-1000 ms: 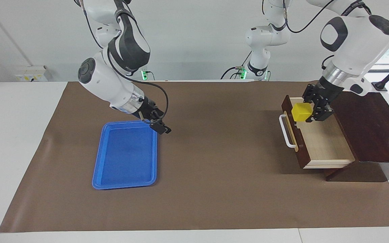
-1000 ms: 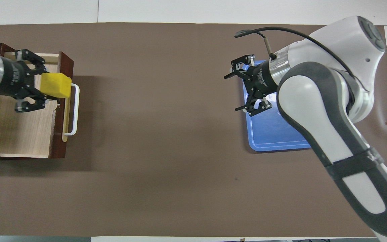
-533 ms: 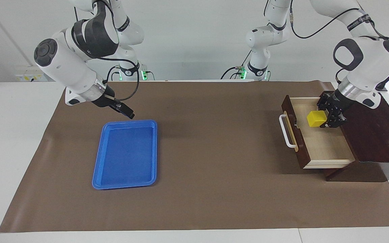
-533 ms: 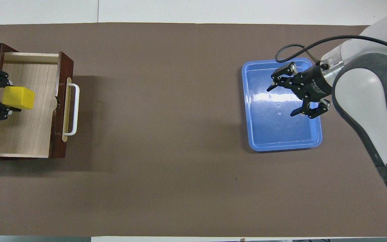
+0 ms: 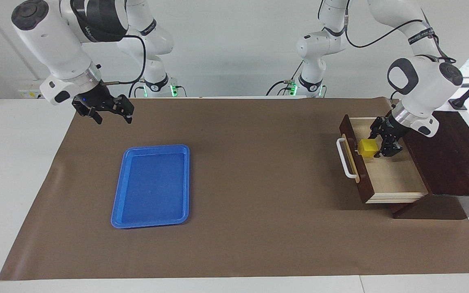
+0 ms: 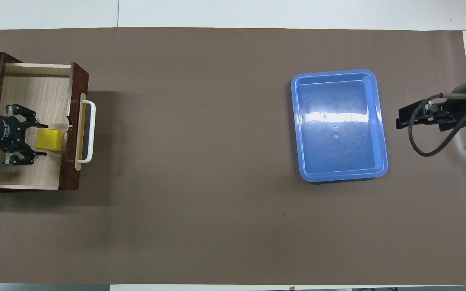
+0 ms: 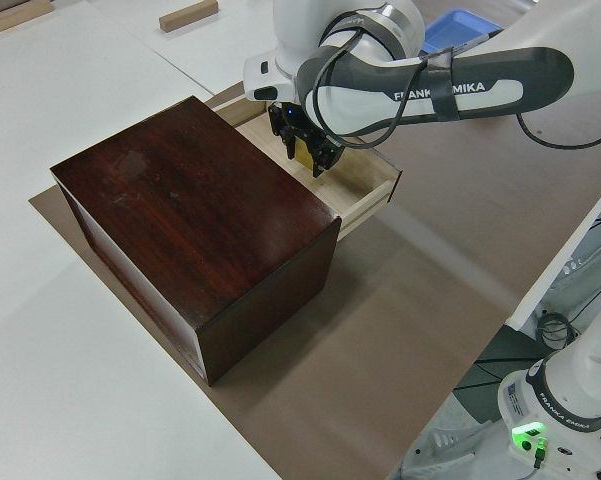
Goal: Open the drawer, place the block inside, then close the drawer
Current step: 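Push the drawer shut with the left gripper while the right gripper retracts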
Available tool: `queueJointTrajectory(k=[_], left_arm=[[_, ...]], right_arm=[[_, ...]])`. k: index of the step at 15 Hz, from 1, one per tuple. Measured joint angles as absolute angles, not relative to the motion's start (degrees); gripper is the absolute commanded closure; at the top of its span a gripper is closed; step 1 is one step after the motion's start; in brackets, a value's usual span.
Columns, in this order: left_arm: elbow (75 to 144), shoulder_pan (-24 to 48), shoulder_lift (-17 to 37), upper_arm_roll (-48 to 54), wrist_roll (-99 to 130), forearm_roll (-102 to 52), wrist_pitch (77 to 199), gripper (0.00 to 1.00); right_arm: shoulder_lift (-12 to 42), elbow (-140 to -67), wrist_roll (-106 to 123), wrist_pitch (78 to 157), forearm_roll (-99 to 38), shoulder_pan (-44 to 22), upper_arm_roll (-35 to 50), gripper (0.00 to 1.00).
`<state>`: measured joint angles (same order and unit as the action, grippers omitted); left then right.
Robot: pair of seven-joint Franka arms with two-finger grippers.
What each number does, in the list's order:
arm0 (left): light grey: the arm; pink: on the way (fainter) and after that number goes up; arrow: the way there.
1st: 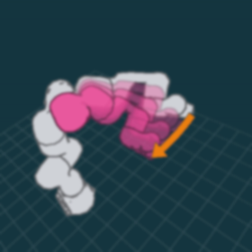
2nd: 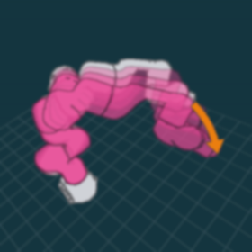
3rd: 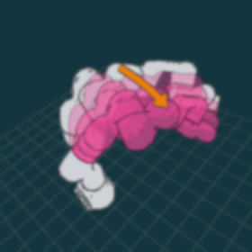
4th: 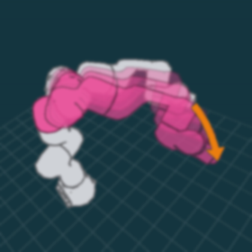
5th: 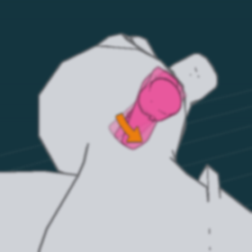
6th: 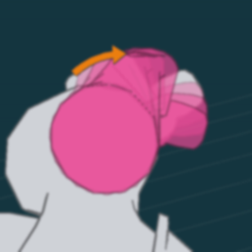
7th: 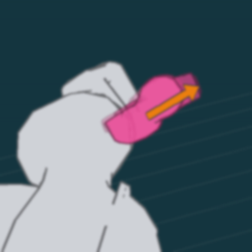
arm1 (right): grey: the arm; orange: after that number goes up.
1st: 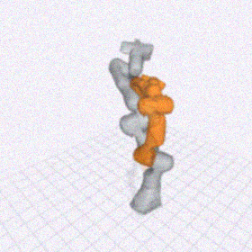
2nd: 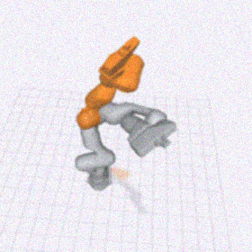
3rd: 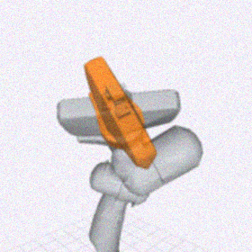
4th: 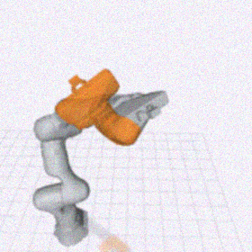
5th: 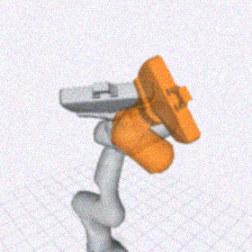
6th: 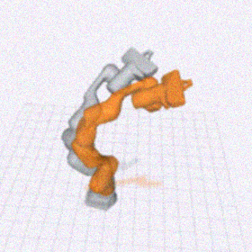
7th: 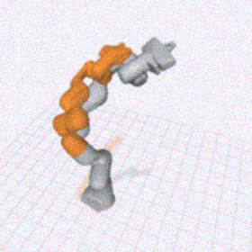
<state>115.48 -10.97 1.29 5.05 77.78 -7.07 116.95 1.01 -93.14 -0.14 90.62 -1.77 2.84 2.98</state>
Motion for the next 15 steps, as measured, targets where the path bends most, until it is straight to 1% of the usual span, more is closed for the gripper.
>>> queueJointTrajectory(k=[2,4,5,7,9,12,15], left_arm=[[111.05,-10.02,1.13,5.49,77.75,-6.52,113.04,0.00],[106.97,-5.69,1.23,5.75,78.91,-4.22,109.47,0.00],[106.34,-2.43,1.35,5.89,81.08,-1.39,109.19,0.00],[106.83,3.15,2.07,6.20,86.72,2.10,109.46,0.00],[108.75,5.41,3.00,6.28,90.40,3.87,111.09,0.00],[112.36,5.17,3.49,5.59,91.03,6.85,114.52,0.00],[112.91,3.87,3.40,5.34,91.25,8.76,115.07,0.00]], right_arm=[[0.39,-93.15,3.10,90.55,0.47,2.87,2.98,0.00],[0.34,-93.18,3.99,90.24,1.19,2.87,2.99,0.00],[0.34,-93.29,4.06,90.19,1.42,2.87,2.99,0.00],[0.34,-93.69,4.07,89.74,1.55,2.89,2.98,0.00],[0.34,-93.97,4.07,88.63,1.55,3.19,2.99,0.00],[0.33,-93.85,4.07,87.48,0.79,3.87,2.99,0.00],[0.34,-92.70,4.07,86.11,-0.69,4.92,2.99,0.00]])
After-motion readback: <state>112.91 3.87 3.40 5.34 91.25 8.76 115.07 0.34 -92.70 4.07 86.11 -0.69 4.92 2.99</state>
